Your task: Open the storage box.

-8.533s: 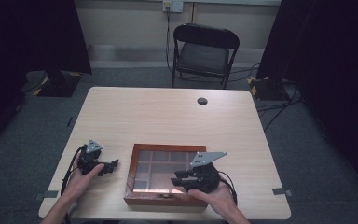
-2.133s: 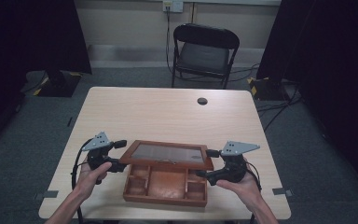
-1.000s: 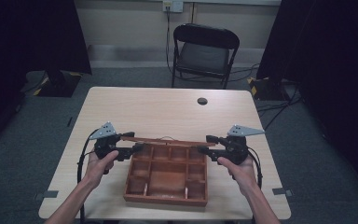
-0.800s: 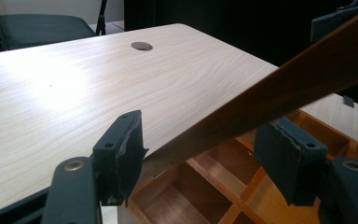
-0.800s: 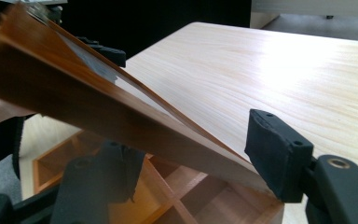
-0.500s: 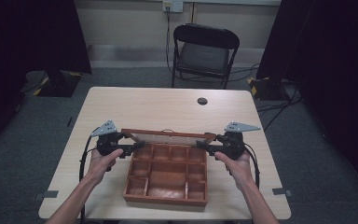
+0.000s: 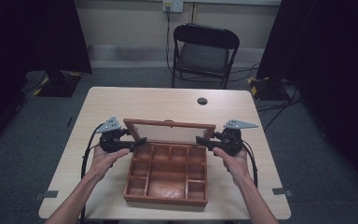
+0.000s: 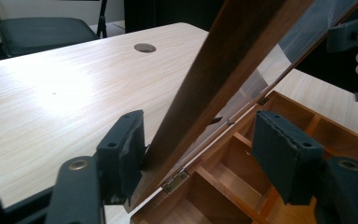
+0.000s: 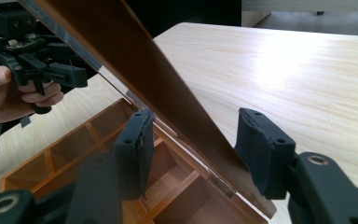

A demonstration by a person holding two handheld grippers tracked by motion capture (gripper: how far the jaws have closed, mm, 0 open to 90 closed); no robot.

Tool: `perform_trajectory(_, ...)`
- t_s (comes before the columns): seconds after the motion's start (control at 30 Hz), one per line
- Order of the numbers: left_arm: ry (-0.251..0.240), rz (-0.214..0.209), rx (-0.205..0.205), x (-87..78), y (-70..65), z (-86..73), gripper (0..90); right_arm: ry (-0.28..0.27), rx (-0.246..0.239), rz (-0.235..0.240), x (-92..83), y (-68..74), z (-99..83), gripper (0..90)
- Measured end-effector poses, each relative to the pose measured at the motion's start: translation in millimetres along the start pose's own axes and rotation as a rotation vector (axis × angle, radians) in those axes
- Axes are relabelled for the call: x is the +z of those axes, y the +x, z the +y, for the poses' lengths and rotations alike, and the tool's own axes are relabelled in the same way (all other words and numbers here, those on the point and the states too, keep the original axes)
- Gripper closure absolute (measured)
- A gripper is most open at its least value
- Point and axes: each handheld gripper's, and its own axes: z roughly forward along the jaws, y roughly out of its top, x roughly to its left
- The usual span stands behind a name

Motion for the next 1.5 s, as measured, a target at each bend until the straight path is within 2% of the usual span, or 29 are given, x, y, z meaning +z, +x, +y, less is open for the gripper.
perform_trajectory(0.23, 0.007, 0.023, -0.016, 0.7, 3.7, 2.1, 44.9, -0.005, 0.010, -0.006, 5.3, -5.7, 1.5, 47.2)
perform_trajectory(0.4, 0.022, 0.036, -0.013, 3.5, 6.7, 6.3, 46.6, -0.004, 0.008, -0.016, 9.2, -9.6, 5.7, 48.6)
perform_trajectory(0.67, 0.020, 0.046, -0.029, 6.5, 10.6, 6.9, 49.3, -0.007, 0.005, -0.019, 15.0, -13.2, 6.4, 48.7)
perform_trajectory(0.8, 0.007, 0.042, -0.048, 8.2, 12.4, 6.1, 50.4, -0.010, 0.003, -0.020, 16.9, -14.8, 6.9, 48.9)
perform_trajectory(1.07, 0.024, 0.031, -0.053, 16.5, 15.6, 2.9, 48.8, -0.005, 0.010, -0.017, 20.2, -18.1, 5.8, 49.2)
perform_trajectory(1.5, 0.023, 0.027, -0.066, 17.7, 19.9, 2.3, 51.0, 0.005, 0.014, -0.030, 24.6, -21.8, 3.1, 49.8)
